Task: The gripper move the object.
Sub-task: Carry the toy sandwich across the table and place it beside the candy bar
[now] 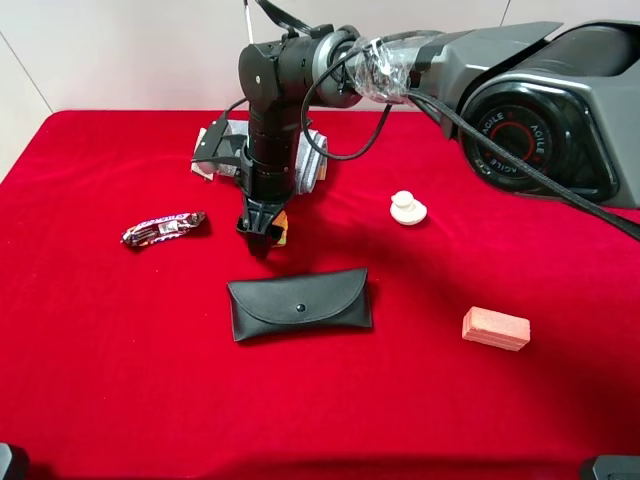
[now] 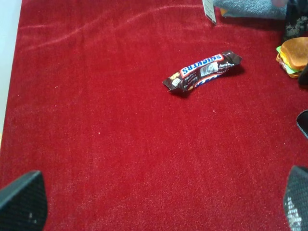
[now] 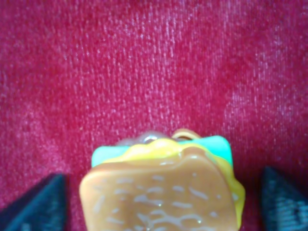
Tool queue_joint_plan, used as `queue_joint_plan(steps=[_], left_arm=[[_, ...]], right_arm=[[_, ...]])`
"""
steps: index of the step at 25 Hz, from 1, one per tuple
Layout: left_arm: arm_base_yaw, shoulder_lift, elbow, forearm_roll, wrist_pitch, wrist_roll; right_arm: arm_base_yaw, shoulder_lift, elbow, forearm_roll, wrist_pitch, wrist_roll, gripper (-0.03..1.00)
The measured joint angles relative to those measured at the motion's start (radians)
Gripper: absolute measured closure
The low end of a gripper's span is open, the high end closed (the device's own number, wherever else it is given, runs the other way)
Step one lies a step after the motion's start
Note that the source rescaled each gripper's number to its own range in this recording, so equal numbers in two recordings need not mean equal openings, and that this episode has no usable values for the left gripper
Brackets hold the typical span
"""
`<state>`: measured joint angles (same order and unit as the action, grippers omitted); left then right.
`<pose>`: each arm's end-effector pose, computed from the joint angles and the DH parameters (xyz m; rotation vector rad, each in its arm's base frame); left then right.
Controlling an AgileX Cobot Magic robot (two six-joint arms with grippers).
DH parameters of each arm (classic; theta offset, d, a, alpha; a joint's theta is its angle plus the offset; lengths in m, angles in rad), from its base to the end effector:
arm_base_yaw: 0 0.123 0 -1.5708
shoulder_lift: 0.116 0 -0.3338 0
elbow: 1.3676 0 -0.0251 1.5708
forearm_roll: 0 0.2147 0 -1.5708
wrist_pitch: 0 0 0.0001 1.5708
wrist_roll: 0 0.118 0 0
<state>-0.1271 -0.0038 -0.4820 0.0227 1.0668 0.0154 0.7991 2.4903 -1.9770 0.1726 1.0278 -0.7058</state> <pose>-0.0603 0.0101 0.2419 0.1460 2.0595 -0.0416 0.3413 0.3757 0.1115 -1.9752 2.2883 0.2396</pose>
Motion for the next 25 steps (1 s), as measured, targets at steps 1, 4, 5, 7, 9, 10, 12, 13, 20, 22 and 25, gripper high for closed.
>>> queue_joint_plan(steps=[1,4,5,7,9,10,12,13,20,22,25], left_arm=[[0.000,0.000,0.000,0.000,0.000,0.000],[0.000,0.000,0.000,0.000,0.000,0.000],[0.000,0.000,0.000,0.000,0.000,0.000],[0.000,0.000,0.000,0.000,0.000,0.000],[0.000,0.000,0.000,0.000,0.000,0.000],[0.000,0.000,0.000,0.000,0.000,0.000],[0.000,0.000,0.000,0.000,0.000,0.000],[0.000,0.000,0.000,0.000,0.000,0.000],[0.000,0.000,0.000,0.000,0.000,0.000],[0.000,0.000,0.000,0.000,0.000,0.000],[0.000,0.000,0.000,0.000,0.000,0.000]], right_arm=[[0.000,0.000,0.000,0.000,-0.007,0.016,0.05],[0.000,0.000,0.000,-0.009,-0.023,0.057,-0.01],[0.000,0.000,0.000,-0.011,-0.023,0.067,-0.02],[0.000,0.000,0.000,-0.016,-0.022,0.076,-0.03],[0.000,0.000,0.000,-0.017,-0.013,0.076,-0.03],[0.000,-0.003,0.000,-0.017,-0.008,0.081,-0.03],[0.000,-0.011,0.000,-0.019,0.008,0.088,-0.03],[0.000,-0.018,0.000,-0.020,0.013,0.095,-0.03],[0.002,-0.095,0.000,-0.031,0.079,0.112,-0.03],[0.012,-0.119,0.000,-0.045,0.088,0.131,-0.03],[0.031,-0.155,0.000,-0.073,0.098,0.182,-0.03]])
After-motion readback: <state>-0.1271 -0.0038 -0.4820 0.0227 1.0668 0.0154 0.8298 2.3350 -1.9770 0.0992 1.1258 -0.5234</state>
